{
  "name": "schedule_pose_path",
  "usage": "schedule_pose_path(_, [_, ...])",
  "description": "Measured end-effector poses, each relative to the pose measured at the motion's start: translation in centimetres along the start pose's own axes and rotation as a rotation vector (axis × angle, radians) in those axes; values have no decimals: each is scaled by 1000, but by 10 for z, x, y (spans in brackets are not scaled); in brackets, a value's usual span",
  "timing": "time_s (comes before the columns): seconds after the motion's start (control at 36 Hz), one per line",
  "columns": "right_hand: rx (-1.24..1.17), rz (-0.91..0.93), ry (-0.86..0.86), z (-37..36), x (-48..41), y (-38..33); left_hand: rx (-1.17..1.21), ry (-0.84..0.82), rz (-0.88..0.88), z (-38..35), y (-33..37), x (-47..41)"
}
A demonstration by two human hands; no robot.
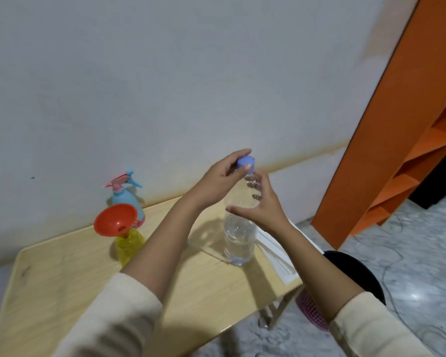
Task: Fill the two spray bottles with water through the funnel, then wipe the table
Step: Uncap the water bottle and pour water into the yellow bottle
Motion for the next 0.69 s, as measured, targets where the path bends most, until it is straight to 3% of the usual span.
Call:
schedule_pose_path(0.19, [-21,-1,48,1,1,4,-47,150,-39,1,2,-2])
schedule_pose_path(0.39, [-17,12,51,-2,1,1,-81,552,-41,9,8,9])
schedule_pose_path(0.47, [-9,12,29,0,1,3,4,444,-27,11,3,3])
schedule_pose_path(0.61, [-24,-3,11,3,-1,5,111,47,-30,2,-2,-2])
schedule_pose_path(0.69, [-31,-3,11,2,-2,6,90,22,-23,3,-4,-4])
Point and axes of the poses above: each hand's wrist, its own x-axis away from the middle knuckle, its own z-axis out of the back of the hand, y = z × x, the point moved 8 cm from there along -x, towards the middle knuckle, and after that the axes turned 2 degrees about -z, right-handed, at the moved point
